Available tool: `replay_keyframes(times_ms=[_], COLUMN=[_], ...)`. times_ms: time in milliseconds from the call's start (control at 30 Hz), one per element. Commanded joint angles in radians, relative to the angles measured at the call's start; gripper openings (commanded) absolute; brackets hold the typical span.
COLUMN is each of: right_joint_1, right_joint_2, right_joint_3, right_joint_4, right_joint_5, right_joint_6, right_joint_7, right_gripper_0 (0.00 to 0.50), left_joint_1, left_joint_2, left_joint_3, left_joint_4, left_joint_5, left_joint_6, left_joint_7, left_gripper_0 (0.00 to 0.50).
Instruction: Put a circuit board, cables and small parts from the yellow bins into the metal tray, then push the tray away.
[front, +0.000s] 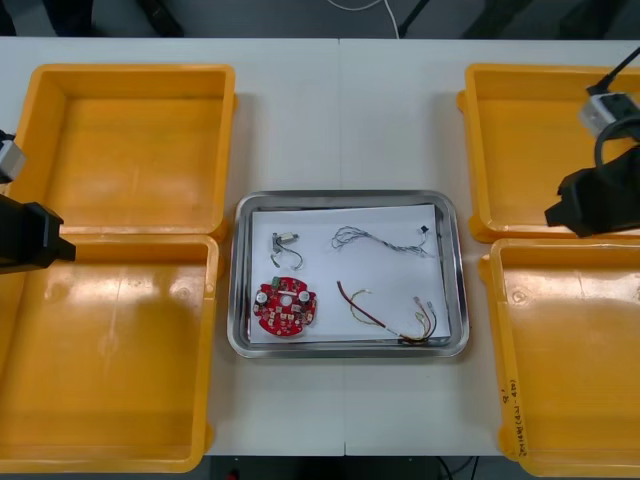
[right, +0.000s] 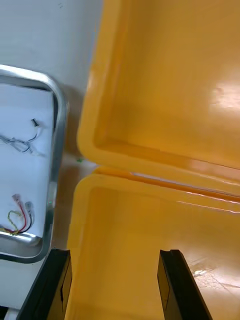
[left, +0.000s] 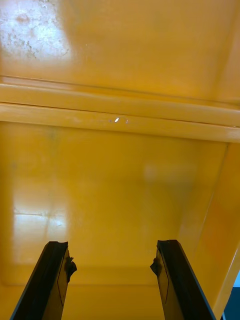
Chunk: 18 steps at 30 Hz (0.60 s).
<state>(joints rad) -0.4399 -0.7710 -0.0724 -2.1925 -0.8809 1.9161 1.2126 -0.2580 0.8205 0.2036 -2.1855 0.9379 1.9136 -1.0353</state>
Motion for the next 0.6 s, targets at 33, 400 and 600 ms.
replay_keyframes(times_ms=[33,400,600], right_joint_1=[-0.1,-0.226,-0.272], right_joint_2=[0.045,0.173,0.22], right_joint_3=[0.143,0.393,0.516], right_joint_4=[-0.046,-0.087,-0.093], right_joint_5=[0.014,0.04,0.068], right_joint_6=[0.004,0.004,0.004], right_joint_7=[-0.019,0.008,0.042], right_gripper_0=[0.5,0.5,0.5], left_joint_1=[0.014,0.014,0.014], left_joint_2=[0.046,0.046,0.046], left_joint_3=[0.031,0.031,0.031], left_joint_4=[-0.028,-0.028,-0.028], left_joint_5=[0.009,0.009,0.009], left_joint_6=[0.006,0.006,0.006], left_joint_7=[0.034,0.034,0.034], left_gripper_0=[0.5,0.5,0.5])
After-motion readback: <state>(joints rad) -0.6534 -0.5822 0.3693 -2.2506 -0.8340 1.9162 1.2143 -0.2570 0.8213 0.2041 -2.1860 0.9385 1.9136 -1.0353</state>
